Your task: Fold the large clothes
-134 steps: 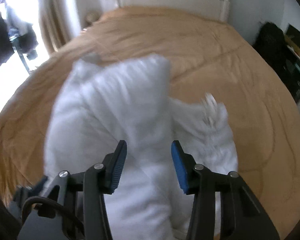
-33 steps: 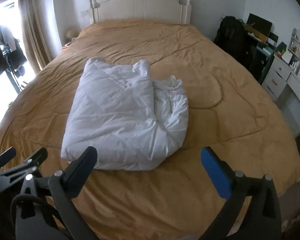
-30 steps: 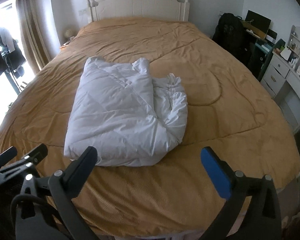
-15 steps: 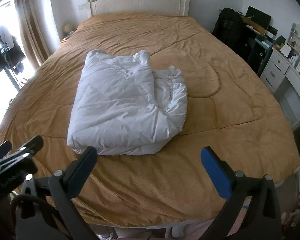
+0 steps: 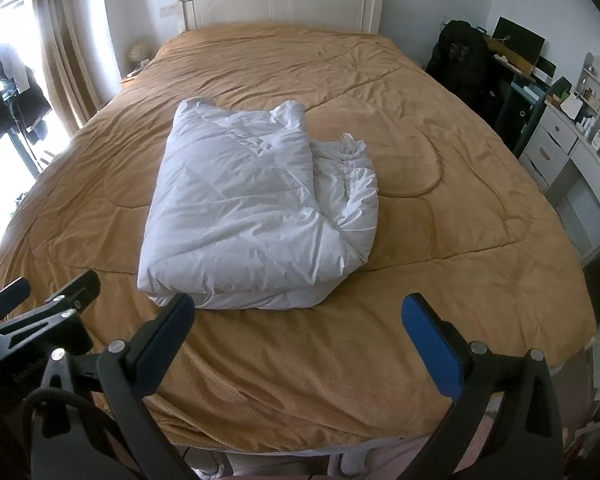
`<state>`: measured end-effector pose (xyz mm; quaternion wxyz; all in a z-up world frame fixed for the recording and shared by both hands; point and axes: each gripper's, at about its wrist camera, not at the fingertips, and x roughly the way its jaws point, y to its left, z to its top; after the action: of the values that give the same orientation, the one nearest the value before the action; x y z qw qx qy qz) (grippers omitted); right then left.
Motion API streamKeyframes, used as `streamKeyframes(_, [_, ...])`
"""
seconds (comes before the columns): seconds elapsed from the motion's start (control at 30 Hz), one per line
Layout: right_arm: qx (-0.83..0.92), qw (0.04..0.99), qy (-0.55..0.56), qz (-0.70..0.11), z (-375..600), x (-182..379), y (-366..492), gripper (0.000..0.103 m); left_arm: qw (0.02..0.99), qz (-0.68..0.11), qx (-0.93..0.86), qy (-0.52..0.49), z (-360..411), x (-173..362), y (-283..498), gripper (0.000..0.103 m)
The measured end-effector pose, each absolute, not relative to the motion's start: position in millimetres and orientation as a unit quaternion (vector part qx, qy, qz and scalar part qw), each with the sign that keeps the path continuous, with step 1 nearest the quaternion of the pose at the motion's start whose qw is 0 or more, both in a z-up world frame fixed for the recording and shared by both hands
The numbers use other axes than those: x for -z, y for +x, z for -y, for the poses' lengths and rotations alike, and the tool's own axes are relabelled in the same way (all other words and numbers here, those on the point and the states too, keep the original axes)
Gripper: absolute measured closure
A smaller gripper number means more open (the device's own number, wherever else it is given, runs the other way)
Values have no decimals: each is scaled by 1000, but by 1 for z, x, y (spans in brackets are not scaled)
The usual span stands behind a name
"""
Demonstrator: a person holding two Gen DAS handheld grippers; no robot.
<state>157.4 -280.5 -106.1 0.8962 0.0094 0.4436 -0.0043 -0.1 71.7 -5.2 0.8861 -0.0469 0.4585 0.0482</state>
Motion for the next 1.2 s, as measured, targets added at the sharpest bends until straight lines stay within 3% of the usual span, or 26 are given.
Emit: streamKeyframes(1.2, [17,892,10,-451,286,112,160,0,881,-470,-40,-34,-64,8,1,2])
